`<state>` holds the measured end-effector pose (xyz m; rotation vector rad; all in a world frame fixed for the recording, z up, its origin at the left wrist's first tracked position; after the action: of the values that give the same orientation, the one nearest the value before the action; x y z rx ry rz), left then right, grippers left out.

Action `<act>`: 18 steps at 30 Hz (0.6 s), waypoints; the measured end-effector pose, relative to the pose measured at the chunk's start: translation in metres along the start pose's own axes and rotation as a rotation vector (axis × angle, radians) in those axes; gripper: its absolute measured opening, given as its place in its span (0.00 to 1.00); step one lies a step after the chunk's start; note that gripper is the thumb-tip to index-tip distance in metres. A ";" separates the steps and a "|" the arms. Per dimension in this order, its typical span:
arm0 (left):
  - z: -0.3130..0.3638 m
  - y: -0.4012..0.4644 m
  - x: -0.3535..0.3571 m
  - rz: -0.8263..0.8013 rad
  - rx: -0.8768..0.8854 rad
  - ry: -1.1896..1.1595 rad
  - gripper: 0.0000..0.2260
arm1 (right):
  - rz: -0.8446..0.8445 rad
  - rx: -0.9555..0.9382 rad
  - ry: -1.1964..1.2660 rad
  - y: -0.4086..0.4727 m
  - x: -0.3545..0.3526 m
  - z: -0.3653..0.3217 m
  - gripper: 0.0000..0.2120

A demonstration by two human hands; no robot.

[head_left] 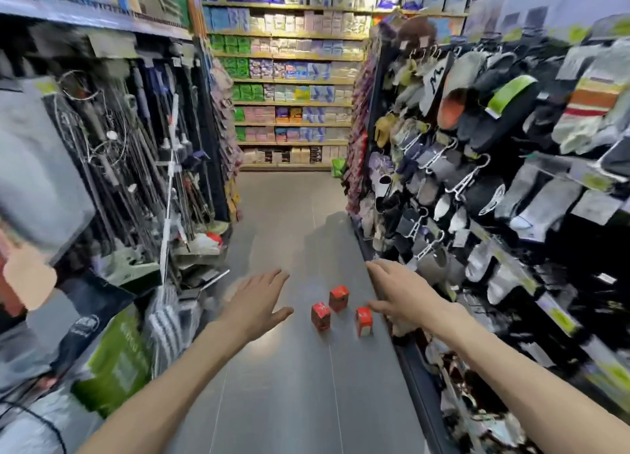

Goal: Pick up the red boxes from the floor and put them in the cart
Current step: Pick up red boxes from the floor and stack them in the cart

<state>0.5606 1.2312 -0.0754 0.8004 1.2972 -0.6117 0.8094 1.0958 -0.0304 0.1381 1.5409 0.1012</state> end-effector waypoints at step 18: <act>-0.173 0.431 0.140 -0.097 0.051 -0.090 0.36 | -0.139 -0.026 -0.005 0.404 0.140 0.253 0.45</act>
<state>0.8215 1.6329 -0.1531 0.7464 1.2478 -0.7521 1.0749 1.5096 -0.1010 0.0105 1.5388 0.0099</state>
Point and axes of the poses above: each hand's wrist, its own y-axis towards the middle knuckle, its own x-axis out of the palm, z = x × y, the point moved 5 cm from there along y, towards the middle knuckle, and after that the axes turned 1 degree about -y, right-handed, at the moved point
